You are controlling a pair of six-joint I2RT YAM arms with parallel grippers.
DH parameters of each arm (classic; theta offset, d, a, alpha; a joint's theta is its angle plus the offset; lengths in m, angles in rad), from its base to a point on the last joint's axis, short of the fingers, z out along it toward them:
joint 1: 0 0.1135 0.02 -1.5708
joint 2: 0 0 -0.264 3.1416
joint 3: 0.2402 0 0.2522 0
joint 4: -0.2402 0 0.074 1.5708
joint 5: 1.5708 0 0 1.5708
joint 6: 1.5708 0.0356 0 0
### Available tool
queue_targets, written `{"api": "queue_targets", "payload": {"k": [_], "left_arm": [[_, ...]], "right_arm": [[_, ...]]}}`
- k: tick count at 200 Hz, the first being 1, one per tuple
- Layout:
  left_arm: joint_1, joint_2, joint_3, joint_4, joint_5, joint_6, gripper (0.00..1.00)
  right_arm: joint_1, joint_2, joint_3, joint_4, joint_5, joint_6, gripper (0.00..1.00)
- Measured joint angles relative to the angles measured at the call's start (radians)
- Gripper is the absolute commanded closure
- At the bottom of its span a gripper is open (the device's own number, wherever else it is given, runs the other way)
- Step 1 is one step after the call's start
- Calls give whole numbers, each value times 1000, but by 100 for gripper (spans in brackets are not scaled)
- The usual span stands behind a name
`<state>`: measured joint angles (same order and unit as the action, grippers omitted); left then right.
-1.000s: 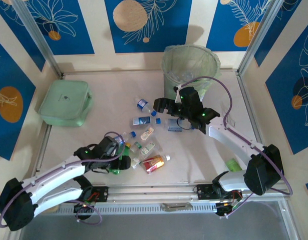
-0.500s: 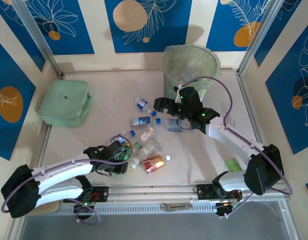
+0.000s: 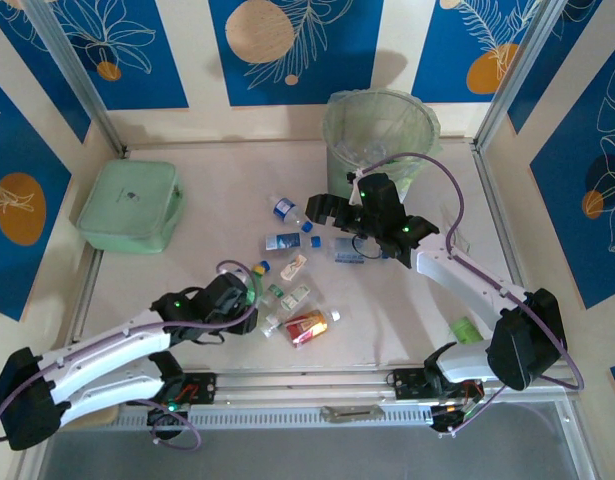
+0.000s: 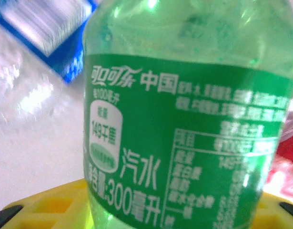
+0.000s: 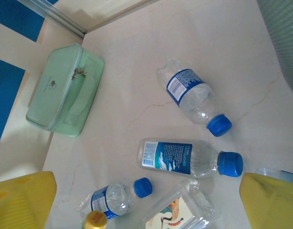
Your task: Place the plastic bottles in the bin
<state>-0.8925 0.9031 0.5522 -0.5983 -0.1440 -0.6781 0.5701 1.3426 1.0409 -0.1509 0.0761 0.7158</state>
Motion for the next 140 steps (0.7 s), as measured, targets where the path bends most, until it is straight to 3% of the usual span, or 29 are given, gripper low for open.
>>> {"api": "queue_targets", "payload": {"k": [74, 140], "left_arm": [[14, 80, 34, 374, -72, -28, 60], [85, 243, 142, 651, 24, 14, 59]], "right_arm": [[34, 50, -5, 148, -196, 29, 1], [79, 82, -5, 204, -275, 55, 7]]}}
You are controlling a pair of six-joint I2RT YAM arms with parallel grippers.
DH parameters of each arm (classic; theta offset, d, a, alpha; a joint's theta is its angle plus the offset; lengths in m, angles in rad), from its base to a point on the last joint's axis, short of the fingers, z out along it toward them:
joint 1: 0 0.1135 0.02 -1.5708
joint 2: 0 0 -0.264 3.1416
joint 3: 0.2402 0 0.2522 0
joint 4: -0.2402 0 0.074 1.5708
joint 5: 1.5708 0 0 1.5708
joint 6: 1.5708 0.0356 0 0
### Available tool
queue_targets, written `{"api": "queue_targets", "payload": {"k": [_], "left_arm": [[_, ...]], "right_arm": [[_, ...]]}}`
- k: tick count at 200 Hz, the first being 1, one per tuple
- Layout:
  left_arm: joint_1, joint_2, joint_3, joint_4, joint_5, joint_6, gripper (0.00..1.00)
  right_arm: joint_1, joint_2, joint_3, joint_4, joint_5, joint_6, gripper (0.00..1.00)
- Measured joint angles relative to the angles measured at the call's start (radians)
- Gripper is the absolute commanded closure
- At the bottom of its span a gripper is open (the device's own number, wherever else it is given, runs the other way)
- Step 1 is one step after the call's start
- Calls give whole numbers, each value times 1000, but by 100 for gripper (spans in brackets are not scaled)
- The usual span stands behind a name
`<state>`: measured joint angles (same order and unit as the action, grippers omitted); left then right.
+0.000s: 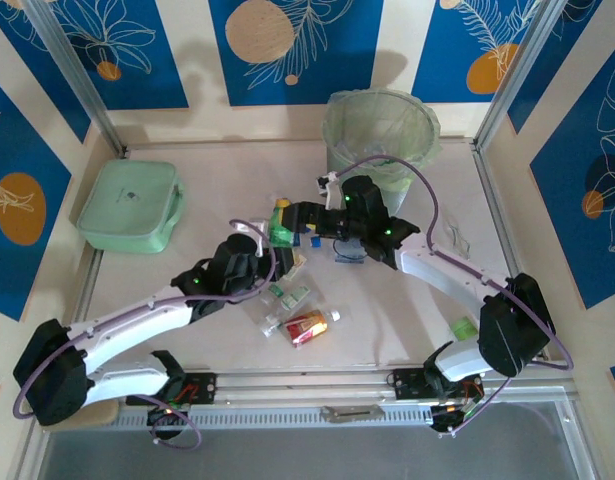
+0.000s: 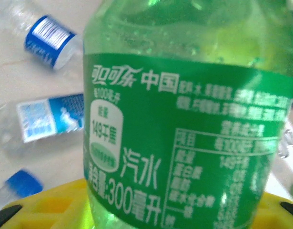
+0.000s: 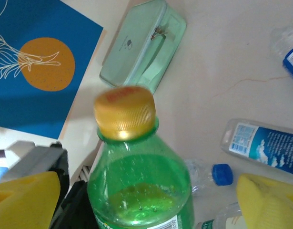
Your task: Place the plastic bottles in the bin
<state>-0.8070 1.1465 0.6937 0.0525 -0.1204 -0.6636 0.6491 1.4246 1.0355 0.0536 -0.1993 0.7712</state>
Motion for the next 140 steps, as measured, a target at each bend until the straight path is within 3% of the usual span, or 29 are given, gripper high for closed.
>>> {"api": "queue_targets", "payload": {"k": [67, 113, 126, 140], "left_arm": [[31, 58, 17, 162, 146, 4, 59], [33, 68, 17, 177, 195, 6, 57], [34, 68, 17, 175, 198, 7, 48], [35, 68, 17, 175, 204, 10, 31]], "right_arm": [[6, 21, 0, 15, -41, 13, 16], [6, 46, 1, 34, -61, 10, 36], [6, 48, 1, 37, -63, 5, 38], [5, 48, 1, 40, -63, 7, 40]]}}
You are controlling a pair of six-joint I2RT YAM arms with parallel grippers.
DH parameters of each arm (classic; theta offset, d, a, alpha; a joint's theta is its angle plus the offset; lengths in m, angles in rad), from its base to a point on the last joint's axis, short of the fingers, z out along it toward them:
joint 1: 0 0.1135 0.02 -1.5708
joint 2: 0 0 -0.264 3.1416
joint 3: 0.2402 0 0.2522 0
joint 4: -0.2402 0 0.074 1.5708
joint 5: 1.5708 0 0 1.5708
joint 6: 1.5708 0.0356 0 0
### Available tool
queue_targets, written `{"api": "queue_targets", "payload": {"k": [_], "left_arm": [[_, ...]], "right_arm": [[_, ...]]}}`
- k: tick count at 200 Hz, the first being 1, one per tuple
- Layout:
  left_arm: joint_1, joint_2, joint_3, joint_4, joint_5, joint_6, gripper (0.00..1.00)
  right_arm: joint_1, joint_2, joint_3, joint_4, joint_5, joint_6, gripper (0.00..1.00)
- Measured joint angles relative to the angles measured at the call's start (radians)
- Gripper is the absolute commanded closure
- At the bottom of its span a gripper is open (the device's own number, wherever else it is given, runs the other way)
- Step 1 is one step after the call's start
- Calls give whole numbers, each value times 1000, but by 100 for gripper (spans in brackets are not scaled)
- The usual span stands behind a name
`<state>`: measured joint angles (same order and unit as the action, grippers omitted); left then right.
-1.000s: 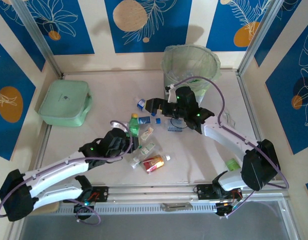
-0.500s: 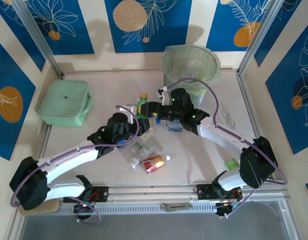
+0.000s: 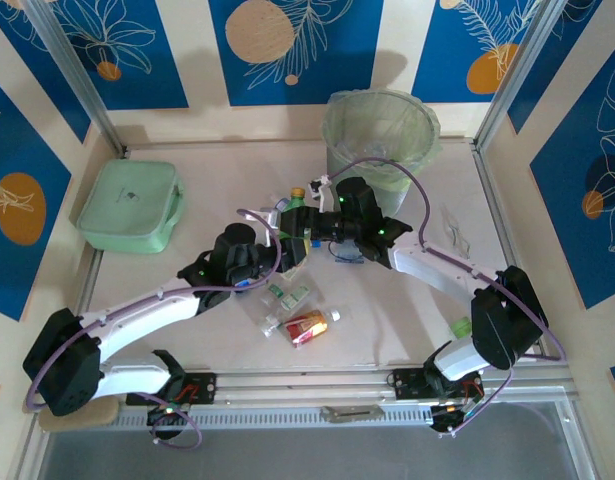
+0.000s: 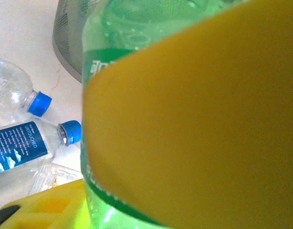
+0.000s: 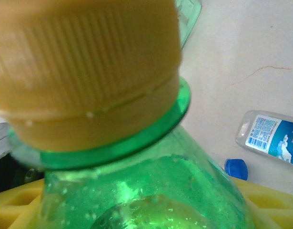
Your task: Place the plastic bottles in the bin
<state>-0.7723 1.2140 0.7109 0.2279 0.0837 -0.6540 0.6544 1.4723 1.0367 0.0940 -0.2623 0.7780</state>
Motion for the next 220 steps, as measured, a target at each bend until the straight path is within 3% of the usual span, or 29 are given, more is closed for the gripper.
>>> {"api": "queue_targets", "payload": {"k": [14, 17, 49, 129, 220], "left_arm": [[1, -1, 0, 3, -2, 1, 2], [2, -1, 0, 4, -3, 8, 0], [36, -35, -19, 2, -25, 1, 1], [275, -220, -176, -85, -105, -81, 1], [308, -237, -216, -121, -109, -138, 1]], "right_arm": [[-4, 0, 1, 0, 1, 5, 41], [-5, 0, 1, -1, 1, 7, 41], [-33, 0, 1, -23, 20, 12, 41], [-111, -72, 88, -163, 125, -90, 42], [-316, -79, 448, -225, 225, -296, 43]]}}
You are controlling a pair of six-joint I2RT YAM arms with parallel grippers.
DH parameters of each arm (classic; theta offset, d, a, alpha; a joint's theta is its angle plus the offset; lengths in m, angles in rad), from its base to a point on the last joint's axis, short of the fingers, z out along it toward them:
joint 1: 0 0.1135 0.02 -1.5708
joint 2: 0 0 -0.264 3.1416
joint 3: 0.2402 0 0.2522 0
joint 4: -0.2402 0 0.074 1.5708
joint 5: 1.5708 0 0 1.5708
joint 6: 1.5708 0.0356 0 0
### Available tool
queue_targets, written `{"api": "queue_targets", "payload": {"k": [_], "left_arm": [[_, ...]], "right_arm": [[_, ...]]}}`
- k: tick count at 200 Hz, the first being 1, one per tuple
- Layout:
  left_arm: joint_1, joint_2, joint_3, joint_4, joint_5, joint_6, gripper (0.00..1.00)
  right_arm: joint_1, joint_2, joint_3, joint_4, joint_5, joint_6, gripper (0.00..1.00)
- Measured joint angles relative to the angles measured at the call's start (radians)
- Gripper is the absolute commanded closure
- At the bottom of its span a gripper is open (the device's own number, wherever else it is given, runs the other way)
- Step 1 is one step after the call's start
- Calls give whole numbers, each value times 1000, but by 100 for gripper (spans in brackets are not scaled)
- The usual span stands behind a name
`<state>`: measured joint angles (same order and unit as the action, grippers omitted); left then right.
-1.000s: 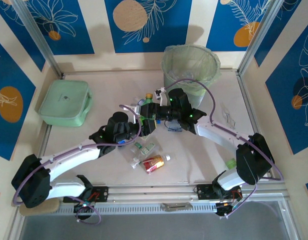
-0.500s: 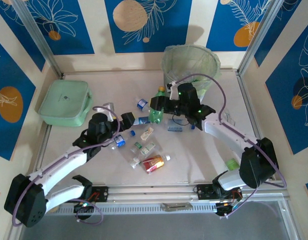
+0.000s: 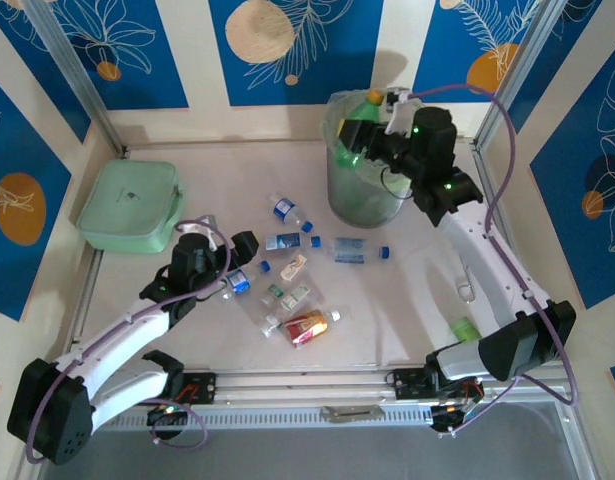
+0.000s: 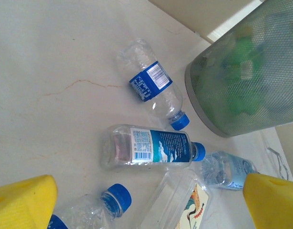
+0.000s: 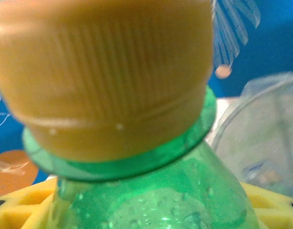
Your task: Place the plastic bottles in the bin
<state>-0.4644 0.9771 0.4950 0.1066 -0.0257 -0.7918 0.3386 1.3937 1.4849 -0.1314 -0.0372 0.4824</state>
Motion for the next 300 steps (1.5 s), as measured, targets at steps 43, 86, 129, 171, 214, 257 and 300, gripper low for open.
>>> {"api": "queue_targets", "payload": {"k": [43, 86, 129, 171, 214, 257, 300], "left_arm": [[0, 35, -5, 35, 45, -20, 1], [0, 48, -5, 35, 85, -19, 1], [0, 45, -5, 33, 100, -11, 1], [0, 14, -5, 0, 100, 10, 1], [0, -2, -4, -43, 99, 35, 1], [0, 2, 13, -75, 92, 54, 1], [0, 39, 51, -102, 68, 95, 1]], "right_arm": [[-70, 148, 115, 11, 86, -85, 43], [-92, 336, 228, -63, 130, -118, 42], [-92, 459, 351, -181, 143, -129, 35], [-97, 529, 440, -278, 143, -134, 16], [-100, 536, 515, -342, 147, -127, 7], [-102, 465, 513, -361, 145, -127, 5], [-101, 209, 283, -298, 112, -115, 2]]}}
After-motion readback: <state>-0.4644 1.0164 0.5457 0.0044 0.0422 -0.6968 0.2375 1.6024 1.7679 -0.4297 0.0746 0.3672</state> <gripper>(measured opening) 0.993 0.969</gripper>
